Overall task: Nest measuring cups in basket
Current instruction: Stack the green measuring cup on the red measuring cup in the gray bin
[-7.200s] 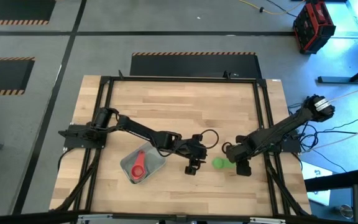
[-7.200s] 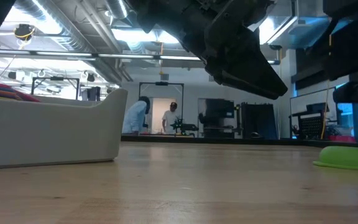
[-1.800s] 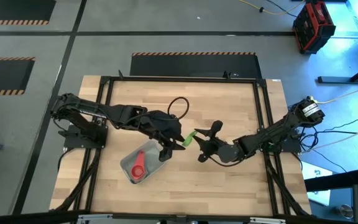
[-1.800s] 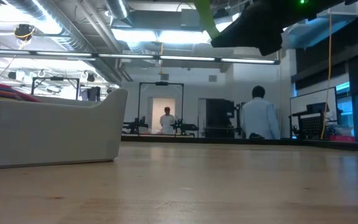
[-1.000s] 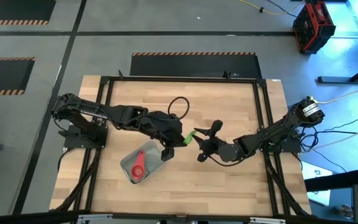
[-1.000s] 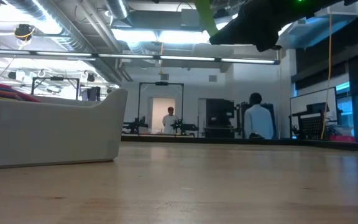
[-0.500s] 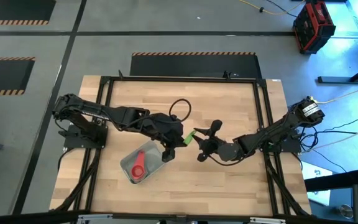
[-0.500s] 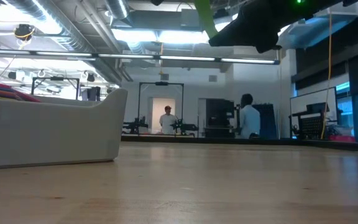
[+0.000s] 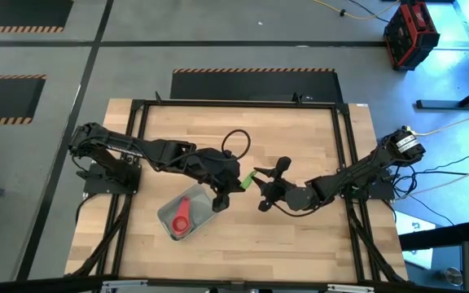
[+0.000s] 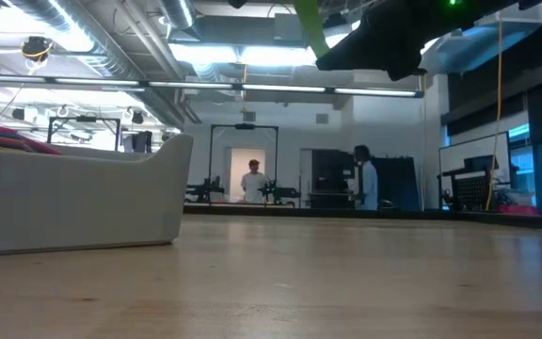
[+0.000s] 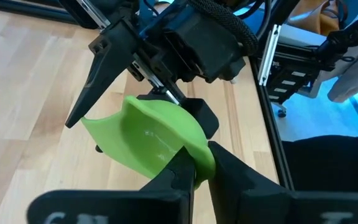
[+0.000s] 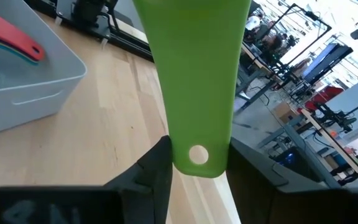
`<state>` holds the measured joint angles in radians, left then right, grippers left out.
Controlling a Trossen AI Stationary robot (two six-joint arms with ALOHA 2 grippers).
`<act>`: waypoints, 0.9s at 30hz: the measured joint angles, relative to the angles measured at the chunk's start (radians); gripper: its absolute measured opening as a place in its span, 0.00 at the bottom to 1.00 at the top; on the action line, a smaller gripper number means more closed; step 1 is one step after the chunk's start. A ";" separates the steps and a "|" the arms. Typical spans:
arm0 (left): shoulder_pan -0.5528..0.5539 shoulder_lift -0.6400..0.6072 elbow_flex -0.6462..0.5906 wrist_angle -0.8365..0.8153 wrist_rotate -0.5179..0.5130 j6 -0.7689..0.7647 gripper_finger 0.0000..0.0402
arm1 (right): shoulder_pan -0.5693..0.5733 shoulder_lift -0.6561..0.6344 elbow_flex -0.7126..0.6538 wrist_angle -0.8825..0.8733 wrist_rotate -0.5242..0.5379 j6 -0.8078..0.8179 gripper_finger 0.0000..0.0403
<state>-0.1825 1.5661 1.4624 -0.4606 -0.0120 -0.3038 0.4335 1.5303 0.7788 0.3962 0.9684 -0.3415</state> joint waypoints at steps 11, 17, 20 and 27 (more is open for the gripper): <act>0.002 0.000 0.000 0.000 -0.005 0.000 0.06 | -0.017 0.000 0.002 0.004 -0.005 0.023 0.48; 0.001 0.000 0.000 -0.002 -0.005 0.001 0.06 | -0.018 0.000 0.002 0.000 0.003 0.018 0.57; 0.001 0.000 0.000 -0.003 -0.004 0.001 0.06 | -0.001 -0.004 0.002 -0.034 0.025 -0.006 0.58; 0.001 -0.028 -0.001 -0.039 -0.003 0.000 0.05 | 0.079 -0.016 0.002 -0.052 0.104 -0.110 0.58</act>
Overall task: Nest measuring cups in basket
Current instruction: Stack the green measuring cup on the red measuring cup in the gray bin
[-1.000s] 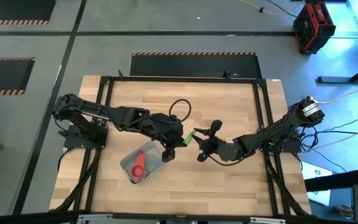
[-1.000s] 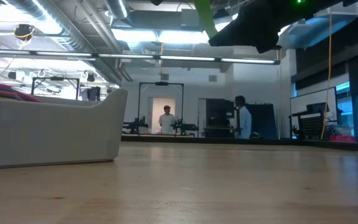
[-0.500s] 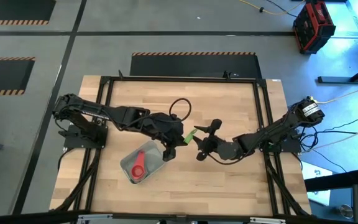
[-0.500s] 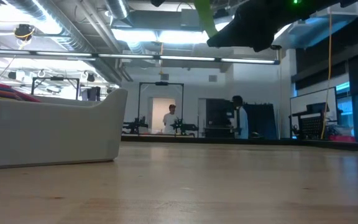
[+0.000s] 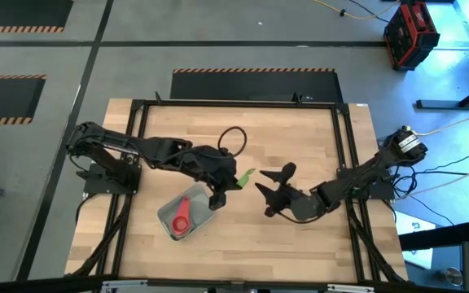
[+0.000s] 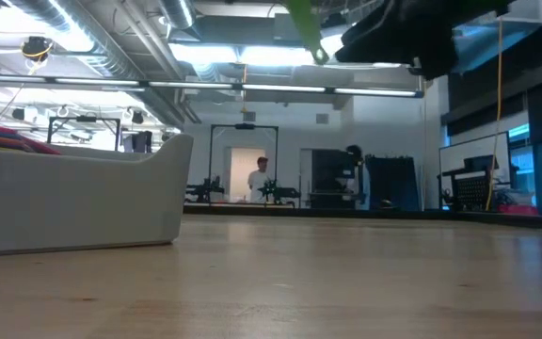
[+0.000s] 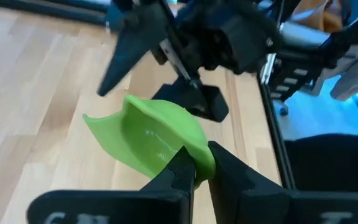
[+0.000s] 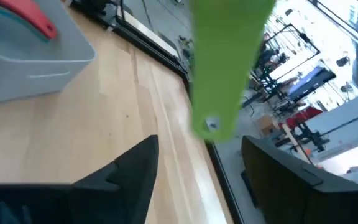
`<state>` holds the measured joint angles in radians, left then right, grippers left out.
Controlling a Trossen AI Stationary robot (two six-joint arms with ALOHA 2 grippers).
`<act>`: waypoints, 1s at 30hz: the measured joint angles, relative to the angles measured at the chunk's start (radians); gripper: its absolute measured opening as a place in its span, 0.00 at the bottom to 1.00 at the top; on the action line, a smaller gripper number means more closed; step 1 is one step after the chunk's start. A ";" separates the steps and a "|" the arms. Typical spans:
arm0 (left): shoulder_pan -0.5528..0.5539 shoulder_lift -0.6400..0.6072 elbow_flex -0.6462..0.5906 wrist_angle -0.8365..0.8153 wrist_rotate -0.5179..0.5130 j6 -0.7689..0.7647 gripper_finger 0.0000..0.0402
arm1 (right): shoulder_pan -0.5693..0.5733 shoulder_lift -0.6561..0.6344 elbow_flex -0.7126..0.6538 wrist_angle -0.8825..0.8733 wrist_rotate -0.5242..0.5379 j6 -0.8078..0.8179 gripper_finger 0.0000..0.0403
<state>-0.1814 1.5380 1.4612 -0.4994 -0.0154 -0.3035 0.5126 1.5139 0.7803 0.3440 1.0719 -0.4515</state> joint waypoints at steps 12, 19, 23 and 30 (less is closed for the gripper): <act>-0.004 -0.122 0.000 -0.189 0.024 0.026 0.06 | 0.084 -0.267 0.001 -0.555 -0.125 0.388 0.58; -0.078 -0.178 0.000 -0.438 0.060 0.024 0.06 | 0.065 -0.354 -0.001 -0.744 -0.380 0.606 0.58; -0.158 -0.179 0.000 -0.541 0.043 -0.023 0.06 | 0.064 -0.346 0.000 -0.748 -0.400 0.633 0.58; -0.307 -0.146 0.000 -0.648 -0.084 -0.123 0.06 | 0.043 -0.337 -0.002 -0.746 -0.426 0.683 0.58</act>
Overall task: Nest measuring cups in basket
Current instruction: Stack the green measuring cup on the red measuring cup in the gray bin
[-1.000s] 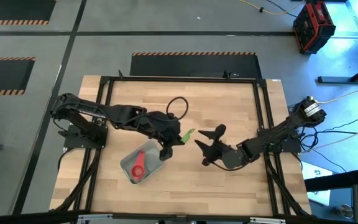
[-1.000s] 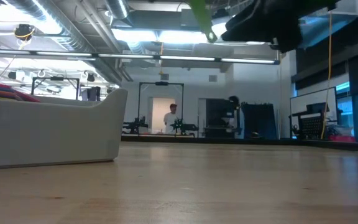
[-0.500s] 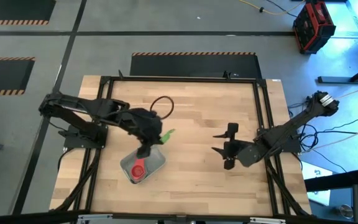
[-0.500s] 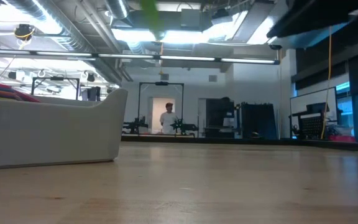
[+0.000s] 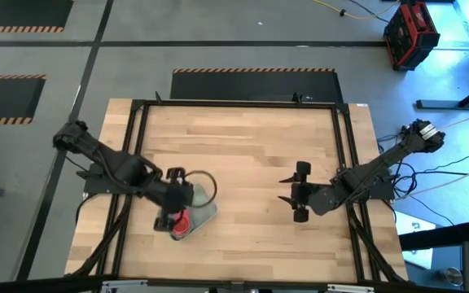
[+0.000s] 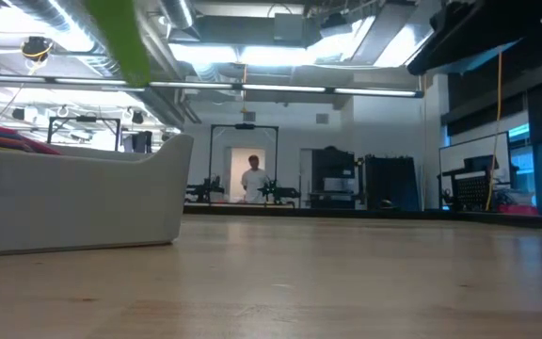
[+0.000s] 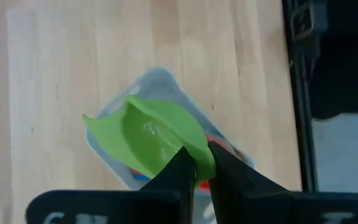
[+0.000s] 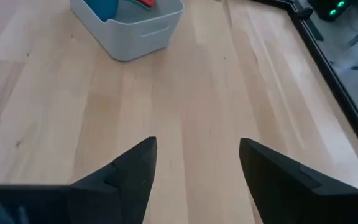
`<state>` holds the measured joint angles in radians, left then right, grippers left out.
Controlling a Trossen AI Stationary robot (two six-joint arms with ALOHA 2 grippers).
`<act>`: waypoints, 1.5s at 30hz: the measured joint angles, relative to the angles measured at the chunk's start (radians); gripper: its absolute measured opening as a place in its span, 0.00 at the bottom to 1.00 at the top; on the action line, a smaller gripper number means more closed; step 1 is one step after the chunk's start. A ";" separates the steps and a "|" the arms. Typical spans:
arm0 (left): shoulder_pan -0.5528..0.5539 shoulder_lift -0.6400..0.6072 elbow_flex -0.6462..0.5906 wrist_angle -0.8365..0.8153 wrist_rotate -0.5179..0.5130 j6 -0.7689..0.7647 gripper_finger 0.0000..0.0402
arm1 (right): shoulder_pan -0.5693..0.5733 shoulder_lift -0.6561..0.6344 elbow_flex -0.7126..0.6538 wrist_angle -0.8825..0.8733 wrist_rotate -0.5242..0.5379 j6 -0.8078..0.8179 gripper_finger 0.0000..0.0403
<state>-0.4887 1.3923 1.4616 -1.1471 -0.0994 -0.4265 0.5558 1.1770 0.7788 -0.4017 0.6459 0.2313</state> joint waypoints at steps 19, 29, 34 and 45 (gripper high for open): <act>-0.195 0.291 0.000 -0.126 -0.054 -0.018 0.06 | -0.015 0.000 0.000 0.037 -0.036 0.003 0.59; -0.235 0.391 0.000 -0.184 -0.054 -0.044 0.06 | -0.015 0.000 0.000 0.038 -0.038 0.004 0.59; -0.246 0.403 0.000 -0.180 -0.055 -0.047 0.06 | -0.015 0.000 0.000 0.038 -0.039 0.004 0.59; -0.245 0.403 0.000 -0.136 -0.057 -0.069 0.06 | -0.015 0.000 0.000 0.038 -0.038 0.004 0.59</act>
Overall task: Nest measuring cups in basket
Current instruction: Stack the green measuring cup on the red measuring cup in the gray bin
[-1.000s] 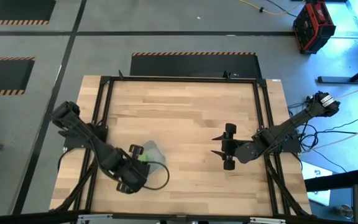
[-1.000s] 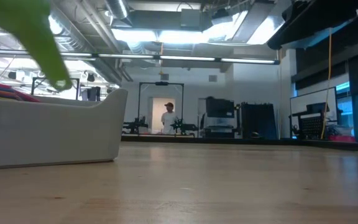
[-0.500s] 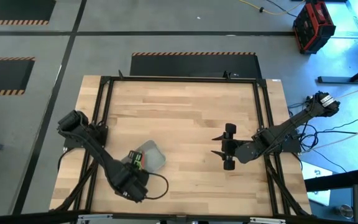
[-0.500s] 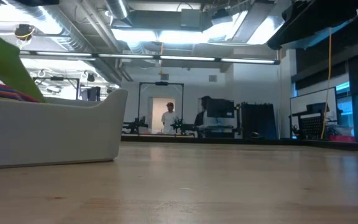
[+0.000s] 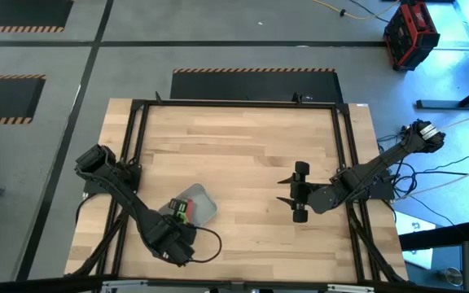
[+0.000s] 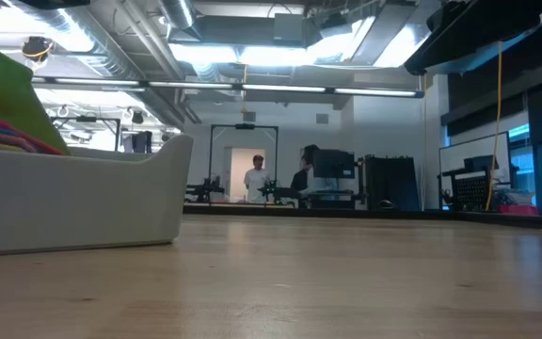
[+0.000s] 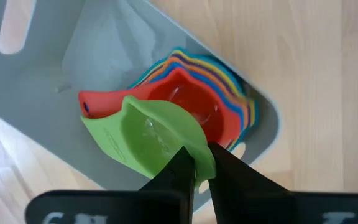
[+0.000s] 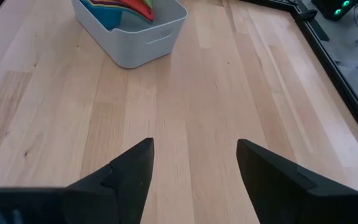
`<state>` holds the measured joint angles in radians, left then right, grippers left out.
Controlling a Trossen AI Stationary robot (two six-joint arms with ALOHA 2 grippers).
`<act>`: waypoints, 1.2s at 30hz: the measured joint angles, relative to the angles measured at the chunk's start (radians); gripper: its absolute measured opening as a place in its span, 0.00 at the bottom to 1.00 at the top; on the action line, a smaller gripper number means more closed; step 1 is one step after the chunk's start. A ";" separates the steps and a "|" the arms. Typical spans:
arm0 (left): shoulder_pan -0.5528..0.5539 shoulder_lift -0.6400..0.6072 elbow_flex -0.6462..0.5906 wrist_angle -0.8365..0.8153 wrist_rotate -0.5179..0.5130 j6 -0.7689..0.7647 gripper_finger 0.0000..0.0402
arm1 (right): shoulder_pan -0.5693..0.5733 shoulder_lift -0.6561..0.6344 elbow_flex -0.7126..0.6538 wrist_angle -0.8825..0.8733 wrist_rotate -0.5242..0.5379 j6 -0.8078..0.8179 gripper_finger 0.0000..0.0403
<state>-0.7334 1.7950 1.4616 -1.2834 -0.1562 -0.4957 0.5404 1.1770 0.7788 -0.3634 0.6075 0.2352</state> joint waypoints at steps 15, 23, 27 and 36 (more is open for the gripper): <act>0.000 0.000 0.000 0.022 0.016 0.000 0.18 | 0.000 0.000 0.000 0.000 0.000 0.000 0.59; 0.007 0.000 0.000 0.026 0.011 -0.053 0.26 | 0.000 0.000 0.000 0.000 0.000 0.000 0.59; 0.024 0.000 0.000 0.074 0.016 -0.125 0.29 | 0.000 0.000 0.000 0.000 0.000 -0.001 0.59; 0.093 -0.011 0.000 0.053 0.318 -0.287 0.29 | 0.000 0.000 0.000 0.000 -0.001 -0.003 0.59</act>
<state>-0.6405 1.7839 1.4616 -1.2307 0.1618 -0.7822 0.5404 1.1770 0.7788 -0.3637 0.6067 0.2321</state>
